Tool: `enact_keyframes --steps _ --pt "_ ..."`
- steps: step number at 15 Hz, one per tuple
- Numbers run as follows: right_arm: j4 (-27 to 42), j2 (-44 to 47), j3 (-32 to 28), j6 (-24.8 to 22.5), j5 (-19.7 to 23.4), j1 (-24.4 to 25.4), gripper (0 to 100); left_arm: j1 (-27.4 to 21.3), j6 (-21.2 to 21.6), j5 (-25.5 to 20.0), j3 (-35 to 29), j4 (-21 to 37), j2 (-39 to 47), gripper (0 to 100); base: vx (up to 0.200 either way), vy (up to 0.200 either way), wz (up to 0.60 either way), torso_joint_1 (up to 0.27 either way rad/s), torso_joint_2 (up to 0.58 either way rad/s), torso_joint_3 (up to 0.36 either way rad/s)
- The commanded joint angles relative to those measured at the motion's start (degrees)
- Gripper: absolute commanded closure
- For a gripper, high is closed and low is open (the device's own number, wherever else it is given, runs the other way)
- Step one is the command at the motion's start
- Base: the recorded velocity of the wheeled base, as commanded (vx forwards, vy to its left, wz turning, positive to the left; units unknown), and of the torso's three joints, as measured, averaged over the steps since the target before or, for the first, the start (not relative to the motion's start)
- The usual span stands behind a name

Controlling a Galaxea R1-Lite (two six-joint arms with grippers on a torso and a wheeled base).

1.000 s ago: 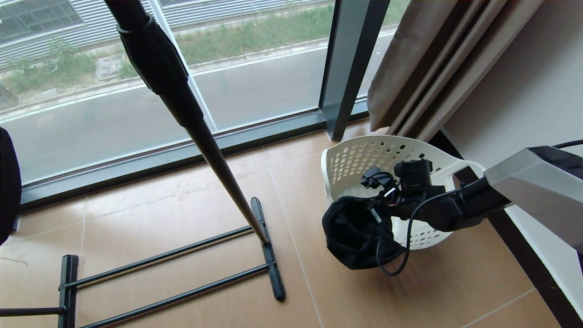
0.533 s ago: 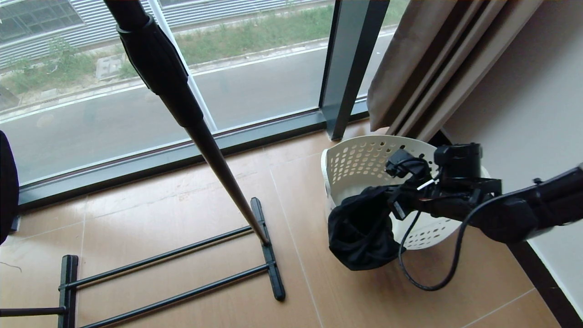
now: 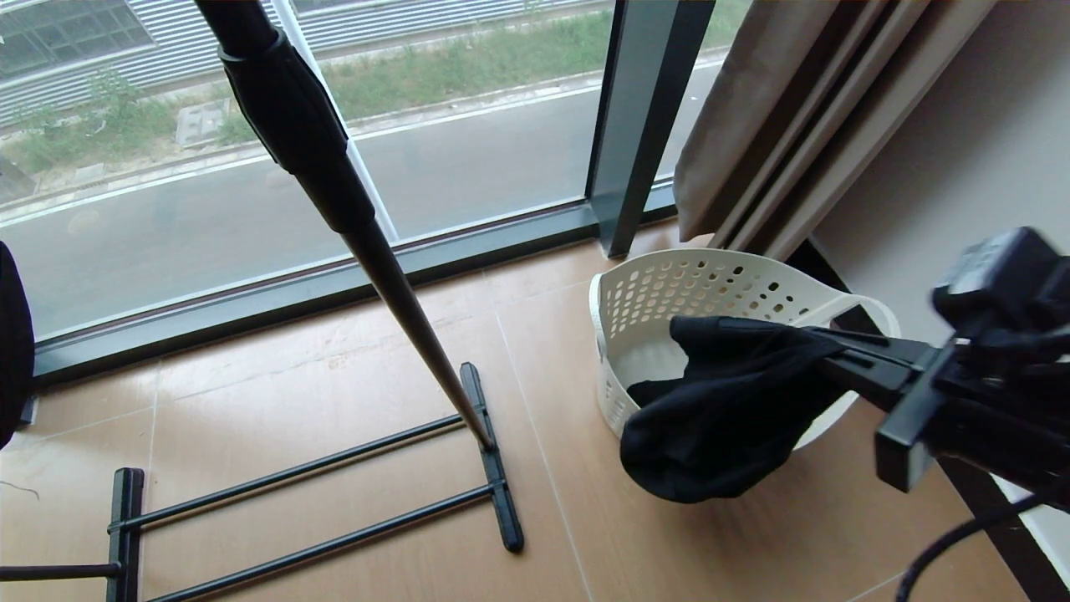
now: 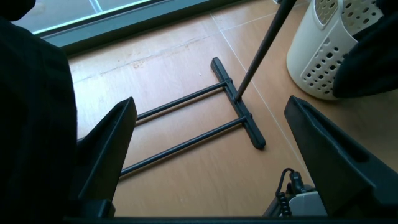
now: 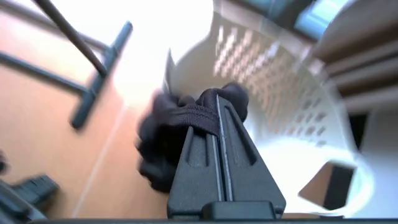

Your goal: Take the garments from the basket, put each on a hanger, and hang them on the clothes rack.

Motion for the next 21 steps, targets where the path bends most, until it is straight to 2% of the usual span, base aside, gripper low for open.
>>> enact_keyframes --steps 1,8,12,21 --pt "1.2 -10.7 0.6 0.0 -1.7 4.7 100 0.0 0.0 0.0 0.0 0.0 0.1 0 0.000 0.000 0.00 0.000 0.00 0.000" --pt "1.1 -6.6 0.2 0.1 -1.2 3.7 100 0.0 0.0 -0.2 0.0 0.0 0.1 0 0.000 0.000 0.00 0.000 0.00 0.016" --pt "0.9 -4.6 -0.1 0.1 -1.2 1.6 100 0.0 0.0 -0.2 0.0 0.0 0.1 0 0.000 0.000 0.00 0.000 0.00 0.174" --pt "0.9 -3.1 0.0 0.2 -0.5 1.6 100 0.0 0.0 -0.2 0.0 0.0 0.1 0 0.000 0.000 0.00 0.001 0.00 0.204"
